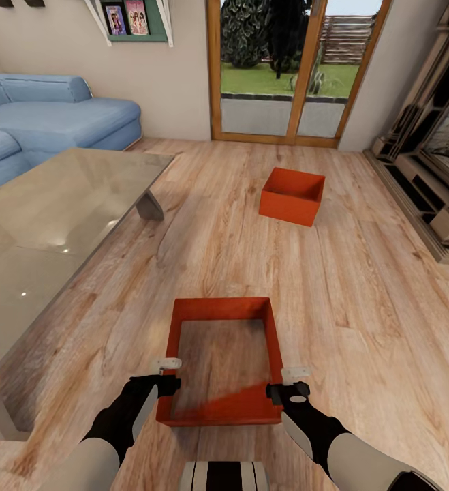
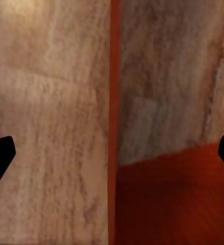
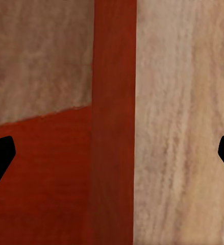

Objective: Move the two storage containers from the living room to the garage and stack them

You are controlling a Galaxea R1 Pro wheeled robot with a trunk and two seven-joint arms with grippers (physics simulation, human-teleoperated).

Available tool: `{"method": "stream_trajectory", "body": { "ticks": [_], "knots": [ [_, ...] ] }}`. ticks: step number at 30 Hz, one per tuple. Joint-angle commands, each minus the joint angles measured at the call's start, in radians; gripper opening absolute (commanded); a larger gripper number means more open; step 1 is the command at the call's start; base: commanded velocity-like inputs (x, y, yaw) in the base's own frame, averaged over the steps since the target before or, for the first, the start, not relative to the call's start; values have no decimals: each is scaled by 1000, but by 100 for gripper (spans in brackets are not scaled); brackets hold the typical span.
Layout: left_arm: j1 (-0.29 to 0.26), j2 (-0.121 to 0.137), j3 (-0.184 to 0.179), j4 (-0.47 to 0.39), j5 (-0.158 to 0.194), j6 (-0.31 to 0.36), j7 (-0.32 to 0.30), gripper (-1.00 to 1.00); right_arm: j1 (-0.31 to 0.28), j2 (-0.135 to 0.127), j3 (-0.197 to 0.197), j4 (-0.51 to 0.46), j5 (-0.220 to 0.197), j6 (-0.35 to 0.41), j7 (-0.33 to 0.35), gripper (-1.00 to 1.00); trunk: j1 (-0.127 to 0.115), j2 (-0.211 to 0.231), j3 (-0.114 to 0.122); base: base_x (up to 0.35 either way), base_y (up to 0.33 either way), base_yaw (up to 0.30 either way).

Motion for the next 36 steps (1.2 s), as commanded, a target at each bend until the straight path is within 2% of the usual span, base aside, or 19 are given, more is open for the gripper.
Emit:
{"method": "stream_trajectory", "body": {
  "ticks": [1,2,3,8,20,36],
  "knots": [
    [0,-1,1,-1,5,5,6,100,0,-1,9,0,-10,5,-7,100,0,0,-1,0,0,0],
    [0,-1,3,-1,5,5,6,100,1,-1,9,0,-10,5,-7,100,0,0,-1,0,0,0],
    [0,0,5,0,7,5,6,-100,0,-1,9,1,-10,5,-7,-100,0,0,-1,0,0,0],
    [0,0,5,57,3,0,7,-100,1,0,9,6,-11,5,-7,-100,0,0,-1,0,0,0],
    [0,-1,1,57,-1,-8,7,-100,0,-3,9,6,-11,2,-7,-100,0,0,-1,0,0,0],
    [0,3,7,59,5,-9,7,-100,0,-3,9,-7,-10,-3,-7,-100,-61,112,49,0,0,0]
  ]
}}
